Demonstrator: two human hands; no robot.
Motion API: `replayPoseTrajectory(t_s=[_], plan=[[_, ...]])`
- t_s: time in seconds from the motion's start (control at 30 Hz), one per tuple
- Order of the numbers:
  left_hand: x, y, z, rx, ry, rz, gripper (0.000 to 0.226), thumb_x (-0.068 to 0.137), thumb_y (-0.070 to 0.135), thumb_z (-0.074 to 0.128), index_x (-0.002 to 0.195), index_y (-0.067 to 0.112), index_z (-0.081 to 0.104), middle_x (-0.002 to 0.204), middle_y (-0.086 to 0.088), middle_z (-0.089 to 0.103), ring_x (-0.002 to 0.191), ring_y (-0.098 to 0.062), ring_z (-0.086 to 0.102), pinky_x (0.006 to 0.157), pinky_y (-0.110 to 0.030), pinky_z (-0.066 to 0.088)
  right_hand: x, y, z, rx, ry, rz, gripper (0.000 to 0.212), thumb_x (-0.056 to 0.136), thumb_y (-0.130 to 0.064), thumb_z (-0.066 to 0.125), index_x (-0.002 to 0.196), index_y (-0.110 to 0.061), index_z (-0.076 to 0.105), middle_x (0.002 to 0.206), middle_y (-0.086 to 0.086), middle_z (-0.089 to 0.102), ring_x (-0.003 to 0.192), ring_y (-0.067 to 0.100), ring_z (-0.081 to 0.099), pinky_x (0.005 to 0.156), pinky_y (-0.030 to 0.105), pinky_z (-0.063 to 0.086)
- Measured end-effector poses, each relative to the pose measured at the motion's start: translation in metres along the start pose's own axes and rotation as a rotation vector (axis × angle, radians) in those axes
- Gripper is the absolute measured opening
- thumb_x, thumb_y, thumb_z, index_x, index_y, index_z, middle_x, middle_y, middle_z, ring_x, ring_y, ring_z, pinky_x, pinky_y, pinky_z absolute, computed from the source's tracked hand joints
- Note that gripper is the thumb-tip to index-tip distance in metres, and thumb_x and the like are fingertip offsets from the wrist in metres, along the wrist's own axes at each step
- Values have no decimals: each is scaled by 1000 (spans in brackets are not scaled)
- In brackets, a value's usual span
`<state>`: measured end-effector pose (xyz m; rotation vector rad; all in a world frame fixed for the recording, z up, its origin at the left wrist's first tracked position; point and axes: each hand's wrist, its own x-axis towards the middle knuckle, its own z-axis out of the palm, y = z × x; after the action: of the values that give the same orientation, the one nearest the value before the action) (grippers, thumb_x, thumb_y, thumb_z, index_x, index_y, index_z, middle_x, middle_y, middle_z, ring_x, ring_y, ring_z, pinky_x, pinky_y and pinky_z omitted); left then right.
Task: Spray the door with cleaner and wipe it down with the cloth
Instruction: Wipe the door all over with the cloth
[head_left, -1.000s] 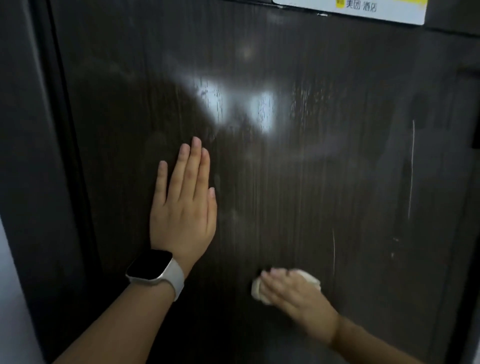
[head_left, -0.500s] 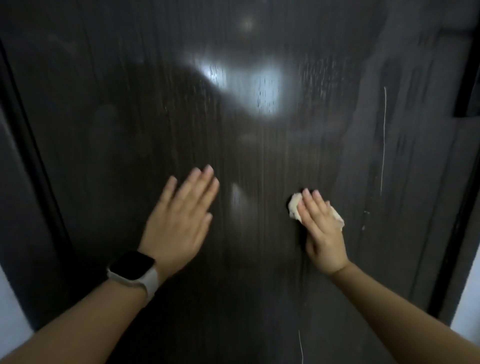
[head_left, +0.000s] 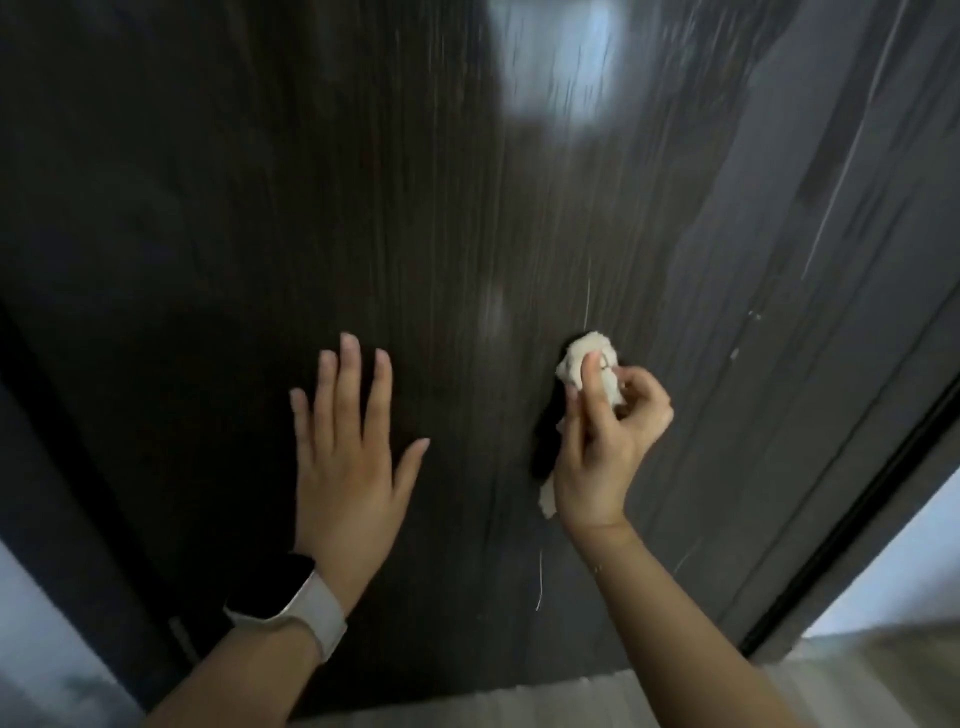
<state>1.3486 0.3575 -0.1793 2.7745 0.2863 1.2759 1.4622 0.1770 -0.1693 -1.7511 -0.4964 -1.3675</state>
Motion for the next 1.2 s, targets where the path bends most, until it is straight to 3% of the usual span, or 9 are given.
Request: replayPoseTrajectory(t_s=[0.13, 0.27, 0.37, 0.57, 0.67, 0.77, 0.97, 1.07, 1.2], plan=[[4, -1, 10, -8, 52, -16, 89, 88, 35, 59, 155, 12, 4, 162, -15, -7, 150, -29, -8, 117, -59, 7, 32, -17, 0, 87, 35, -170, 26, 92, -1, 61, 117, -6, 64, 101, 7, 45, 88, 24, 50, 75, 33, 45], [3, -6, 12, 30, 87, 41, 89, 88, 38, 59, 155, 10, 8, 162, -16, -6, 150, -30, -6, 117, -59, 9, 87, -36, 7, 178, 172, -231, 21, 86, 6, 68, 107, 4, 70, 90, 10, 52, 79, 27, 55, 72, 34, 48], [2, -8, 12, 9, 105, 49, 90, 86, 38, 60, 155, 11, 8, 162, -15, -7, 150, -29, -7, 117, -59, 8, 52, -19, 3, 106, 94, -257, 22, 84, 10, 67, 104, 4, 71, 90, 18, 58, 80, 30, 57, 71, 37, 49], [3, -3, 8, -17, 96, 17, 90, 85, 32, 64, 154, 9, 11, 161, -19, -2, 149, -30, -7, 117, -60, 7, 11, -9, -20, 113, -130, -171, 13, 84, 10, 66, 95, 3, 70, 85, 15, 59, 77, 25, 58, 66, 34, 49], [3, -3, 7, -15, 98, 18, 90, 86, 32, 65, 154, 9, 13, 161, -18, -2, 149, -29, -7, 117, -59, 7, 66, -38, -15, 112, -48, -160, 5, 84, 7, 67, 87, 5, 71, 80, 14, 57, 74, 15, 53, 70, 18, 40], [4, -4, 5, -23, 96, 21, 88, 86, 32, 64, 154, 9, 13, 162, -17, -2, 149, -28, -8, 117, -58, 7, 98, -50, -4, 138, 97, -149, 8, 83, 9, 65, 87, 5, 70, 81, 14, 56, 77, 12, 52, 71, 17, 40], [3, 3, 2, -32, 95, -20, 92, 86, 29, 68, 155, 10, 11, 162, -18, 0, 149, -29, -6, 118, -58, 7, 11, -30, -19, 112, -57, 75, 15, 82, 15, 61, 82, 0, 65, 80, 3, 54, 70, 10, 51, 66, 15, 40], [5, 8, 1, -54, 74, -45, 97, 84, 25, 71, 156, 12, 6, 162, -18, -1, 149, -29, -8, 118, -59, 7, 44, -41, -21, 106, -91, 124, 14, 82, 5, 66, 73, -6, 63, 72, -2, 50, 63, 3, 44, 62, 12, 34], [7, 10, 1, -54, 67, -48, 99, 84, 24, 71, 156, 13, 4, 162, -18, -2, 148, -29, -10, 117, -59, 6, 95, -60, -9, 146, 42, 22, 10, 82, 4, 64, 74, -3, 64, 74, 3, 53, 67, 1, 47, 67, 12, 37]])
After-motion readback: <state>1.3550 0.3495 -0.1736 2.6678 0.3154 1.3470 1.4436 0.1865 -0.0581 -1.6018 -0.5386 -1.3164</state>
